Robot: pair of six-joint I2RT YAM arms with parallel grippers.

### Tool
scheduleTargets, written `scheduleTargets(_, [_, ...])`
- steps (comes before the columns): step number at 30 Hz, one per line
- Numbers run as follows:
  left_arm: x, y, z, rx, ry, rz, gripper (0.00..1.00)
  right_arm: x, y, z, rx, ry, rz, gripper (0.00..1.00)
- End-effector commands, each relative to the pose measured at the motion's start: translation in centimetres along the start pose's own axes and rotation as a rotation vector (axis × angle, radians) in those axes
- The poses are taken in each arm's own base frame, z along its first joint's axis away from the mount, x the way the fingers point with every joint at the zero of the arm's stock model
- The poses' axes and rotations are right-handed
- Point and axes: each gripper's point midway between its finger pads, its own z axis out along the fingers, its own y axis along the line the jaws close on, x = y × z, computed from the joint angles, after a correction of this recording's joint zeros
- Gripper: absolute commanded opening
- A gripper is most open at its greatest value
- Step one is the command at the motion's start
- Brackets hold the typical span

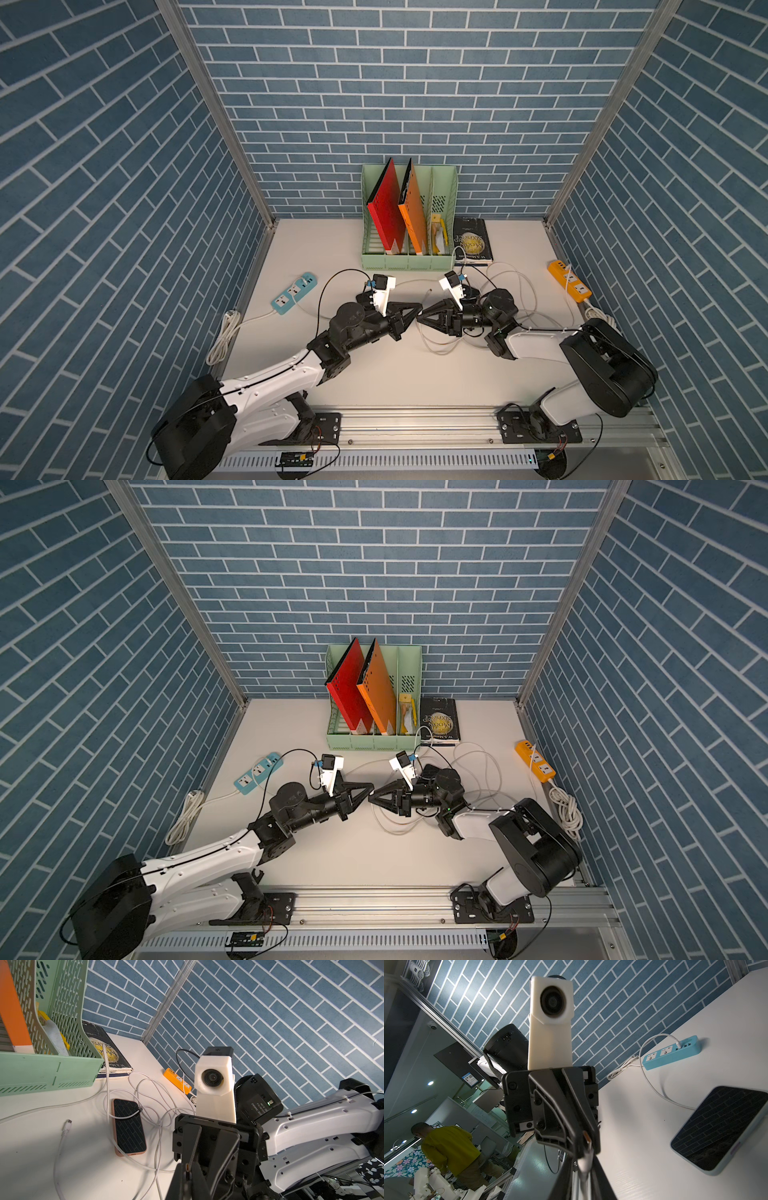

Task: Plug the charging cable into the phone
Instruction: Pick up the charging cable from the center of the board, then pick up the phone at the center of the board.

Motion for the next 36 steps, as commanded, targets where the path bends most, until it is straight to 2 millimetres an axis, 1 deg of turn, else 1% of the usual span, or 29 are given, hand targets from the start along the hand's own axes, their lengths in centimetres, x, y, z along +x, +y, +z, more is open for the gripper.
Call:
scheduleTargets(1, [0.1,-0.4,-0.2,0.035,-0.007,-0.003,0.00,-1.3,1.1,0.4,-0.045,-0.012,-0.051,0.14])
scheduleTargets(6, [0.5,-0.3,-0.5,0.041,-0.006,-0.007,0.00,-1.4,1.2,0.3,-0.053,-0.017,-0.048,0.07])
scheduleTargets(9, [0.6,-0.3,-0.4,0.045,-0.001,-0.009,0.00,-1.4,1.2,0.3,-0.059,-0.016,-0.045,0.00])
scheduleTargets(13, [0.7,-0.2,-0.4,0.044,0.004,-0.010,0.00,-1.3,1.0,0.4,-0.056,-0.013,-0.035,0.00])
scheduleTargets(14, [0.7,-0.1,-0.4,0.036,0.006,-0.013,0.04,-1.3,1.0,0.4,-0.056,-0.012,-0.033,0.00])
scheduleTargets(15, [0.6,0.0,-0.4,0.021,0.004,-0.016,0.19,-1.2,0.9,0.4,-0.054,-0.010,-0.032,0.00])
scheduleTargets(16, [0.4,0.4,-0.5,-0.006,0.000,-0.019,0.46,-1.1,0.9,0.4,-0.051,-0.007,-0.030,0.00])
scheduleTargets(17, [0.2,0.9,-0.6,-0.044,-0.004,-0.024,0.69,-1.0,0.8,0.4,-0.047,-0.004,-0.030,0.00])
scheduleTargets(18, [-0.1,1.4,-0.7,-0.083,-0.011,-0.030,0.87,-0.9,0.5,0.4,-0.039,-0.001,-0.028,0.00])
scheduleTargets(19, [-0.5,1.9,-1.0,-0.124,-0.020,-0.035,0.98,-0.7,0.3,0.4,-0.027,0.003,-0.025,0.00])
scheduleTargets(20, [-0.8,2.5,-1.4,-0.180,-0.030,-0.040,0.99,-0.5,0.0,0.4,-0.014,0.007,-0.025,0.00])
scheduleTargets(23, [-2.3,4.6,-3.0,-0.373,-0.072,-0.070,1.00,0.2,-1.4,0.3,0.050,0.026,-0.020,0.00])
scheduleTargets(24, [-2.8,5.2,-3.7,-0.431,-0.085,-0.088,1.00,0.4,-1.9,0.2,0.078,0.033,-0.019,0.00])
scheduleTargets(26, [-3.3,7.1,-5.5,-0.591,-0.112,-0.132,1.00,0.9,-3.1,0.0,0.150,0.051,-0.021,0.00])
scheduleTargets(27, [-3.2,8.0,-6.4,-0.670,-0.109,-0.152,1.00,1.1,-3.6,-0.1,0.181,0.060,-0.025,0.00])
scheduleTargets(29, [-2.6,9.7,-7.8,-0.818,-0.088,-0.188,1.00,1.4,-4.4,-0.5,0.238,0.071,-0.031,0.00])
scheduleTargets(31, [-1.7,11.4,-8.8,-0.958,-0.046,-0.216,1.00,1.5,-4.8,-0.7,0.269,0.075,-0.033,0.00])
scheduleTargets(34, [0.4,13.6,-9.2,-1.106,0.050,-0.239,1.00,1.7,-5.2,-1.1,0.302,0.070,-0.036,0.00])
scheduleTargets(36, [2.1,14.8,-8.7,-1.166,0.128,-0.252,1.00,1.9,-5.5,-1.3,0.324,0.070,-0.037,0.00])
